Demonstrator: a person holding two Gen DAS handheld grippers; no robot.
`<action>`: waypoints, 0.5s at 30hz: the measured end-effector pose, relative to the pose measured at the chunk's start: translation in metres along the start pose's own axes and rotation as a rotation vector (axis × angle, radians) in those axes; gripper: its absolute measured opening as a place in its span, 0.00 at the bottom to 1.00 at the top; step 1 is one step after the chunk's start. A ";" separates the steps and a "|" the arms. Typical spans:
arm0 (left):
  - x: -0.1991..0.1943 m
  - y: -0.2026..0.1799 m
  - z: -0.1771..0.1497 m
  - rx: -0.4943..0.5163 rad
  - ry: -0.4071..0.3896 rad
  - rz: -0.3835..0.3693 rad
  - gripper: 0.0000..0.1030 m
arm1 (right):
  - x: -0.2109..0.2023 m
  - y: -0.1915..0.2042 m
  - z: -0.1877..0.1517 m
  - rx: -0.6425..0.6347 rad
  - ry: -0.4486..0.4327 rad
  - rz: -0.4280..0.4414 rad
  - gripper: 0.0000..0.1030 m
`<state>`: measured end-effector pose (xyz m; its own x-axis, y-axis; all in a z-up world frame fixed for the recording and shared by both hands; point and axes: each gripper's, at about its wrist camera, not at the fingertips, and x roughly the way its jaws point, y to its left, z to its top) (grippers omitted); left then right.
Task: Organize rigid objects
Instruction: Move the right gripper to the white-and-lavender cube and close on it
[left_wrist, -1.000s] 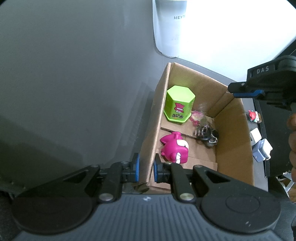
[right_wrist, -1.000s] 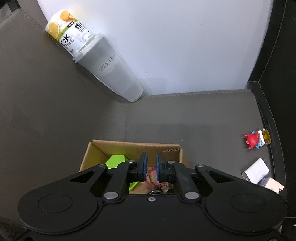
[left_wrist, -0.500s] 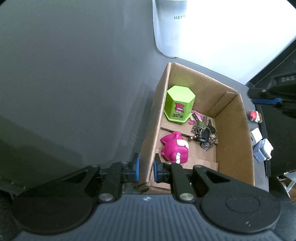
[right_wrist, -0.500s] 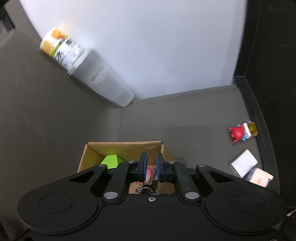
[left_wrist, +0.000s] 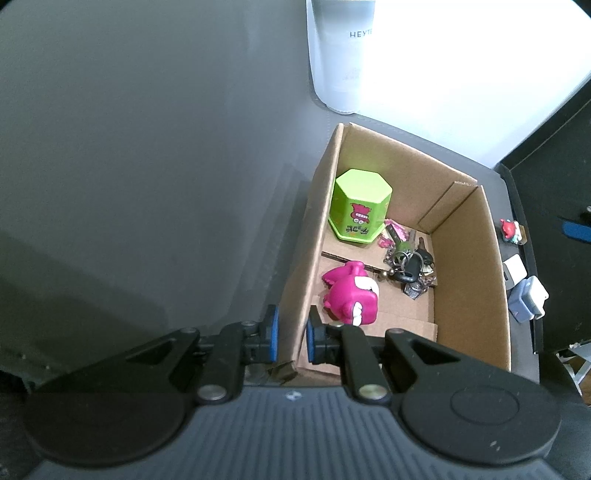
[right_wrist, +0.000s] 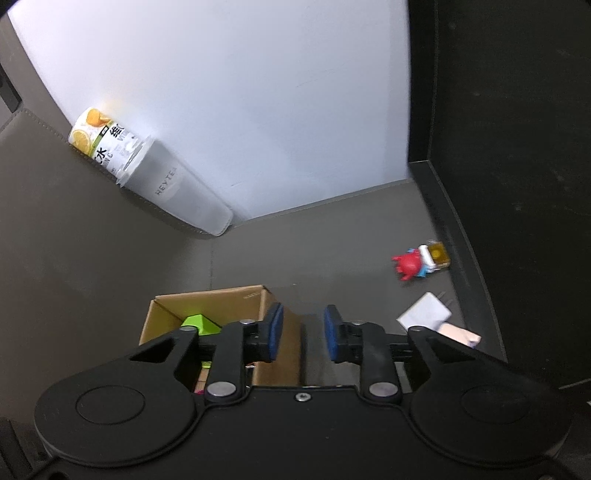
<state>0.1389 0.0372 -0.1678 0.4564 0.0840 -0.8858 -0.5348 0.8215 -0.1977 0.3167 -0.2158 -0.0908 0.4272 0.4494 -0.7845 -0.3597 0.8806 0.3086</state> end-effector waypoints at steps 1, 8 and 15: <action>0.000 0.000 0.000 0.000 0.000 0.001 0.13 | -0.002 -0.003 -0.001 0.000 -0.003 -0.004 0.27; 0.002 -0.002 -0.001 -0.002 0.000 0.003 0.13 | -0.016 -0.026 -0.005 0.028 -0.008 -0.049 0.52; 0.003 -0.002 -0.001 -0.001 0.000 0.004 0.13 | -0.014 -0.044 -0.018 0.063 0.012 -0.120 0.56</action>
<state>0.1410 0.0351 -0.1703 0.4539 0.0871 -0.8868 -0.5375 0.8205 -0.1945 0.3114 -0.2631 -0.1028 0.4538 0.3392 -0.8241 -0.2538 0.9356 0.2454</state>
